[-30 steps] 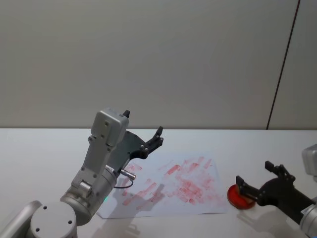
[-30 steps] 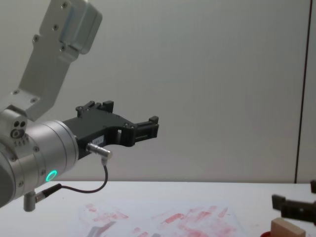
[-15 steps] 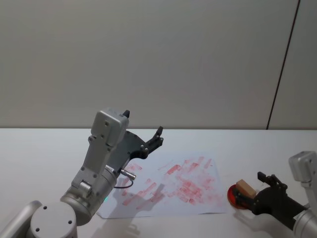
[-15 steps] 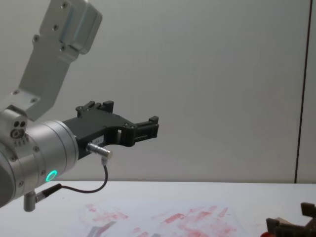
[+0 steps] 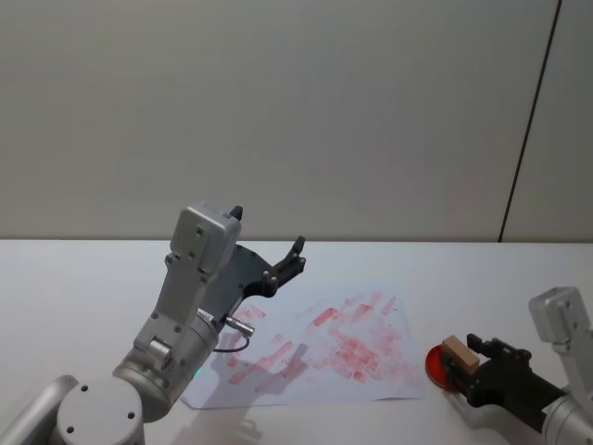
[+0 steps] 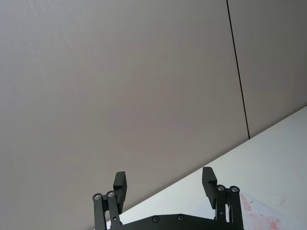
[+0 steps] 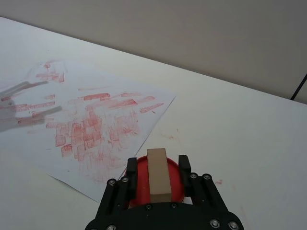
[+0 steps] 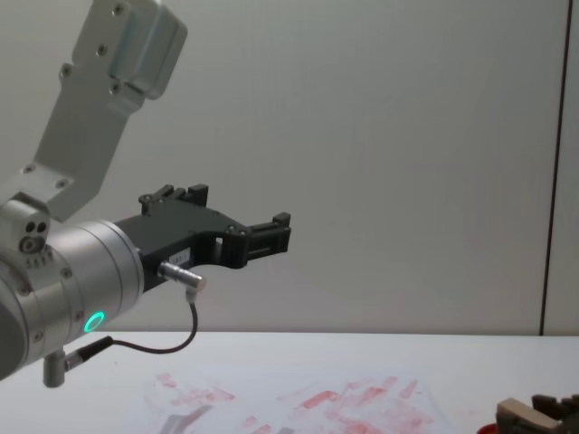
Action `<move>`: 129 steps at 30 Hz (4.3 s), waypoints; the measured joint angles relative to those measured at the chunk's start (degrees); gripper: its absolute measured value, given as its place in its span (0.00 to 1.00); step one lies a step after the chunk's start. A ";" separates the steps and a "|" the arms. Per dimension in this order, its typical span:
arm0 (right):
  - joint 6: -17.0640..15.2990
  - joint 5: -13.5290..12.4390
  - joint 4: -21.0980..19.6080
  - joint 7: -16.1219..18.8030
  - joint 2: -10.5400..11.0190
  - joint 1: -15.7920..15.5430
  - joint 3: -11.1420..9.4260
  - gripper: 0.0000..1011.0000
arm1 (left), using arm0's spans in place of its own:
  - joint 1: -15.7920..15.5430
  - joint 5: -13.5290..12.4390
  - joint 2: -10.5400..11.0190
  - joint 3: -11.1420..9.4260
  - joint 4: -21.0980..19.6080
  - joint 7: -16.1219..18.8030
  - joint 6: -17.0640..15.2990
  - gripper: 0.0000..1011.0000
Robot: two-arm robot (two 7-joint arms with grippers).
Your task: Use the one hand to pick up the stamp and affix it onto the A4 paper.
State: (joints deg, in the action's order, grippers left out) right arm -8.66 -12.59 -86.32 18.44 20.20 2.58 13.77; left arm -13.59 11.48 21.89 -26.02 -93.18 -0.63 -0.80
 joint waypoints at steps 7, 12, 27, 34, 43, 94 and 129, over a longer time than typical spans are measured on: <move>0.02 0.05 0.95 0.24 -0.21 0.45 0.07 0.33 | 0.00 0.00 0.00 0.00 0.00 0.00 0.00 0.99; 0.30 0.01 1.15 0.30 -0.29 0.58 0.09 0.21 | 0.00 0.00 0.00 0.00 0.00 0.00 0.00 0.99; 2.62 0.04 -1.36 1.15 -0.94 1.38 0.50 0.21 | 0.00 0.00 0.00 0.00 0.00 0.00 0.00 0.99; 3.06 0.85 -0.71 1.99 -2.58 3.36 1.33 0.21 | 0.00 0.00 0.00 0.00 0.00 0.00 0.00 0.99; 3.24 2.43 3.34 2.83 -5.33 6.74 2.70 0.21 | 0.00 0.00 0.00 0.00 0.00 0.00 0.00 0.99; 1.87 8.55 16.99 5.70 -10.08 14.02 5.66 0.21 | 0.00 0.00 0.00 0.00 0.00 0.00 0.00 0.99; 3.77 0.70 2.72 1.21 -4.28 6.80 2.05 0.21 | 0.00 0.00 0.00 0.00 0.00 0.00 0.00 0.99</move>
State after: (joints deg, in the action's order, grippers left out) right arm -4.89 -11.89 -83.60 19.65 15.92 9.38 15.83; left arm -13.59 11.48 21.89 -26.02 -93.18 -0.63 -0.80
